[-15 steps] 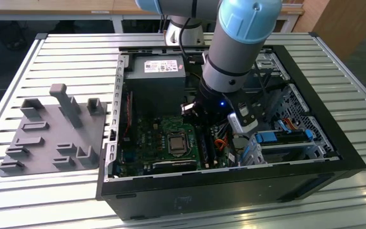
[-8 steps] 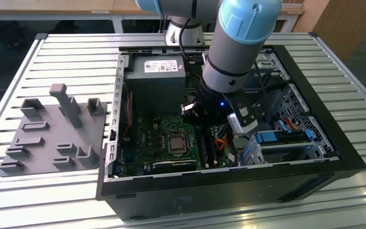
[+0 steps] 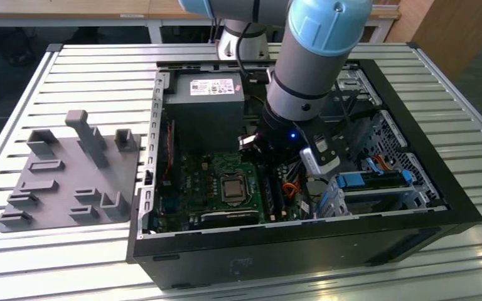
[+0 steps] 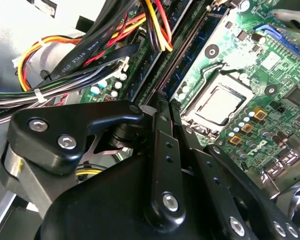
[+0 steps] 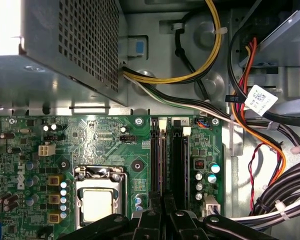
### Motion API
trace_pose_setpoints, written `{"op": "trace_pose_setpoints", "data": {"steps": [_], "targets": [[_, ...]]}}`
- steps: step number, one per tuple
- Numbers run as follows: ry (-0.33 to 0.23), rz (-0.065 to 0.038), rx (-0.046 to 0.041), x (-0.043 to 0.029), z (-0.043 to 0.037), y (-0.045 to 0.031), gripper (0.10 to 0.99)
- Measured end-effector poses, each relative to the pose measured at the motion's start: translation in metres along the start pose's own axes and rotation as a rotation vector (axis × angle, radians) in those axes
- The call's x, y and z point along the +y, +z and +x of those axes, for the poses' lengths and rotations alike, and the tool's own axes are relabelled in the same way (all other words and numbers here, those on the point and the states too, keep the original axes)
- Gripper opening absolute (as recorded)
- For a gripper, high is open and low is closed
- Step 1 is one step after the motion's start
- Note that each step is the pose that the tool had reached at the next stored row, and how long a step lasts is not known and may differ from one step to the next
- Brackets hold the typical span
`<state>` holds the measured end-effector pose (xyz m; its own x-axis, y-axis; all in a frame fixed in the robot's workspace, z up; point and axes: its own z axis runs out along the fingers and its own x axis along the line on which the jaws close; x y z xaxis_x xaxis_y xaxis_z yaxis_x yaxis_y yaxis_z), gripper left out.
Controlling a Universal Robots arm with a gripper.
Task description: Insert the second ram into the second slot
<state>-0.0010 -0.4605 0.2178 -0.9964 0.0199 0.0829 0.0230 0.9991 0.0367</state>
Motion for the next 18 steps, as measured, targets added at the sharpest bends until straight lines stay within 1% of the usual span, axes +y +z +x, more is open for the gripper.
{"op": "trace_pose_setpoints", "data": {"steps": [9, 18], "targets": [[0.007, 0.0, -0.0001, -0.0002, -0.0015, 0.0001, 0.133], [0.007, 0.0, -0.0001, -0.0003, -0.0018, 0.0033, 0.133]]}}
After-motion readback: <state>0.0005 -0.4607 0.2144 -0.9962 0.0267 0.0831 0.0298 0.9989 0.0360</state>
